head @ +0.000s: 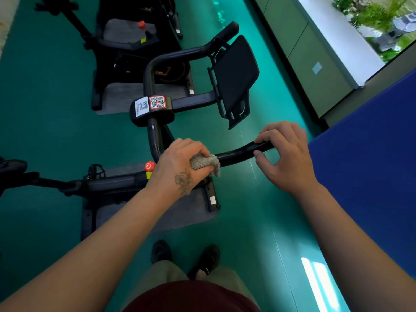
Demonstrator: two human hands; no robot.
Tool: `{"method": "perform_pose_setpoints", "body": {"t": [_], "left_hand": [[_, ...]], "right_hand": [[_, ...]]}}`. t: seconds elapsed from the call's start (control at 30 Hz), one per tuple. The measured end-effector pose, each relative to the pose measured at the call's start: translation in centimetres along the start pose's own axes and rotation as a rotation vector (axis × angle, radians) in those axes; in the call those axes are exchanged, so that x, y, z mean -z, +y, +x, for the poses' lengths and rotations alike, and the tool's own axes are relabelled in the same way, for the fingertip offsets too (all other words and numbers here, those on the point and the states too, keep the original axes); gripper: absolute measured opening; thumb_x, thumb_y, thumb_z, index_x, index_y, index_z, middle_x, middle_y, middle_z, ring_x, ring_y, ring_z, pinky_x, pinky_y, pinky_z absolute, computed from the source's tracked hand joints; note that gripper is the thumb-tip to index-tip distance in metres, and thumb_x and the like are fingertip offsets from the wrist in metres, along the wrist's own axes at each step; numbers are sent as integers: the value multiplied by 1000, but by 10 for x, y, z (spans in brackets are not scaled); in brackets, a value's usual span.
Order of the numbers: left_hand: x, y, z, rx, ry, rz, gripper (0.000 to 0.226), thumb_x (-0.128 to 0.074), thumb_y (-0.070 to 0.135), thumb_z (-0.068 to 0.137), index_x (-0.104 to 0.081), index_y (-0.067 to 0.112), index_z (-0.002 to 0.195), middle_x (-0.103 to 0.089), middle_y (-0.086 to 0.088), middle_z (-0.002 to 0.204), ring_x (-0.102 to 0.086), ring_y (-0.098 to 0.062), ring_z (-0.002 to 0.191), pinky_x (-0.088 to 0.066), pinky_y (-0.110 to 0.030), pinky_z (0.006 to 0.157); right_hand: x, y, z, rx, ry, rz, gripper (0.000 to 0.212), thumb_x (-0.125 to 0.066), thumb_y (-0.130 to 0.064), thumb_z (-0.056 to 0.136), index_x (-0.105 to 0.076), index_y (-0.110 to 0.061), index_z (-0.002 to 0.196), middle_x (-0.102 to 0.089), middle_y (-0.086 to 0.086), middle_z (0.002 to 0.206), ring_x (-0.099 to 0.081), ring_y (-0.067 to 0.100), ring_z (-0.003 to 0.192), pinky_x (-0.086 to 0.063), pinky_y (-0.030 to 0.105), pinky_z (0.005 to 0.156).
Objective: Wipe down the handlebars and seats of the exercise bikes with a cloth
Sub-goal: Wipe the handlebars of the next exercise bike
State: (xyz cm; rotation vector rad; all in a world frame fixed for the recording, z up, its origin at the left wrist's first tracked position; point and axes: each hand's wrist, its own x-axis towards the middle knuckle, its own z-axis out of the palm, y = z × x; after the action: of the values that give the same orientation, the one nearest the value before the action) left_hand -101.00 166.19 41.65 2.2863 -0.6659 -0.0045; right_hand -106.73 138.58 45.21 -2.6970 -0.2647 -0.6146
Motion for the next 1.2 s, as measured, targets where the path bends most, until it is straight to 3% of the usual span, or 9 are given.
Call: {"method": "perform_pose_setpoints", "body": {"t": [0.13,0.3,0.57,0.9,1.2], "left_hand": [[-7,15,12,-39,-19,-25,29,-79,48,82,-75,26,100,-67,12,99,-56,-13,94,-50,-35,84],[-10,21,12,-58,4,-41,32,-80,47,82,-76,24,104,-64,9,105,-60,-14,94,-55,-38,81],[13,-12,-13,11,30,-26,30,-85,40,83,-77,25,108,-61,10,107,-60,-9,94,-55,-30,80],[-9,10,3,-43,56,-12,28,-83,40,82,-76,21,102,-63,7,102,-59,-17,96,-54,-42,84],[7,-6,-13,-24,53,16,28,-86,33,85,-78,21,109,-66,9,106,-60,-10,97,-55,-32,85]], "right_hand": [[8,-8,12,149,-64,-98,15,-76,-27,87,-73,-20,100,-66,-3,115,-58,28,112,-35,44,99],[7,-10,26,264,-243,-153,23,-75,-40,89,-73,-26,106,-64,-7,110,-56,25,101,-38,42,89],[0,-4,32,247,-299,-204,16,-78,-39,85,-77,-33,100,-62,-12,100,-52,22,92,-35,39,78],[-1,-6,31,217,-291,-230,15,-75,-41,85,-78,-34,98,-62,-11,100,-52,23,92,-29,35,80],[-2,-7,32,200,-284,-229,14,-76,-40,84,-78,-34,96,-61,-12,98,-52,22,91,-32,37,79]]}}
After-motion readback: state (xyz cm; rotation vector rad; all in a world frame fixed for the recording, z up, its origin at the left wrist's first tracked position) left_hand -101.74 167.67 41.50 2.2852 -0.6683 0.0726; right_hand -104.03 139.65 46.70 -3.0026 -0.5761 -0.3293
